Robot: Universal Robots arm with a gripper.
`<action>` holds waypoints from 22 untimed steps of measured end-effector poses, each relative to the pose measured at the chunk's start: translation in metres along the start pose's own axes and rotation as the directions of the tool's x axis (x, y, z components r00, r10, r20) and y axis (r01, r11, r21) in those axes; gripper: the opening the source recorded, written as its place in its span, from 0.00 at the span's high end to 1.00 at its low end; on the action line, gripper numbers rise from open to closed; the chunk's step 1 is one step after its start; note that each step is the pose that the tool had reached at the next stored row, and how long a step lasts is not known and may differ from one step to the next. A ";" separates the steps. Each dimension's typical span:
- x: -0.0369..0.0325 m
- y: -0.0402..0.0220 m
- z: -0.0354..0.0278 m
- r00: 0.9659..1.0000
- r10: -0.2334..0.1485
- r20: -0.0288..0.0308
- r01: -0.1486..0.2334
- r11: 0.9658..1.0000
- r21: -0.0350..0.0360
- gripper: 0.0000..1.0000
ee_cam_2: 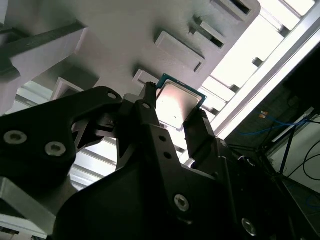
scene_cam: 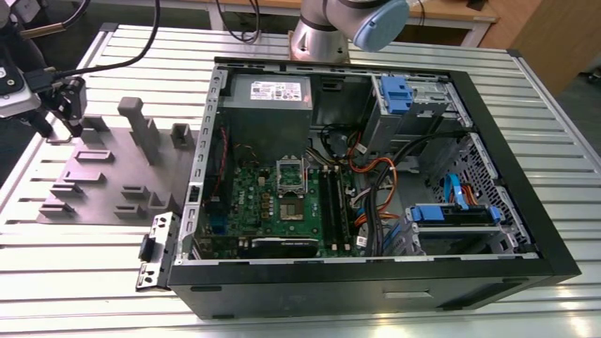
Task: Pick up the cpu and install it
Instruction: 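Pick up the cpu and move it towards the insertion slot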
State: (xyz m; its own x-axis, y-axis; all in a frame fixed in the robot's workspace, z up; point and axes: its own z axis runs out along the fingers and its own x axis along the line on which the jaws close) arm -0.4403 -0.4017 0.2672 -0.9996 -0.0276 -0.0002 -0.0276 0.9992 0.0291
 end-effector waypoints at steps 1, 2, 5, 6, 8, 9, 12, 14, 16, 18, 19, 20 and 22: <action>-0.0001 0.0000 -0.0015 1.000 0.000 0.000 0.000 1.000 0.001 0.53; -0.0001 0.0001 -0.0041 1.000 0.000 0.000 0.000 1.000 0.002 0.53; -0.0001 0.0005 -0.0146 1.000 0.000 0.000 0.000 1.000 0.008 0.53; -0.0001 0.0006 -0.0171 1.000 0.000 0.000 0.000 1.000 0.010 0.53; -0.0001 0.0006 -0.0198 1.000 0.000 0.000 0.000 1.000 0.012 0.53; -0.0001 0.0006 -0.0198 1.000 0.000 0.000 0.000 1.000 0.013 0.53; -0.0001 0.0007 -0.0201 1.000 0.000 0.000 0.000 1.000 0.013 0.53; -0.0001 0.0007 -0.0203 1.000 0.000 0.000 0.000 1.000 0.013 0.53; -0.0001 0.0007 -0.0208 1.000 0.000 0.000 0.000 1.000 0.013 0.53; -0.0001 0.0007 -0.0212 1.000 0.000 0.000 0.000 1.000 0.013 0.53; -0.0001 0.0007 -0.0213 1.000 0.000 0.000 0.000 1.000 0.013 0.53; -0.0001 0.0007 -0.0214 1.000 0.000 0.000 0.000 1.000 0.013 0.53; -0.0001 0.0007 -0.0219 1.000 0.000 0.000 0.000 1.000 0.013 0.53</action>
State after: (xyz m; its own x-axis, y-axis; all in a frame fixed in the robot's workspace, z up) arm -0.4402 -0.4016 0.2891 -0.9996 -0.0276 -0.0003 -0.0276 0.9995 0.0164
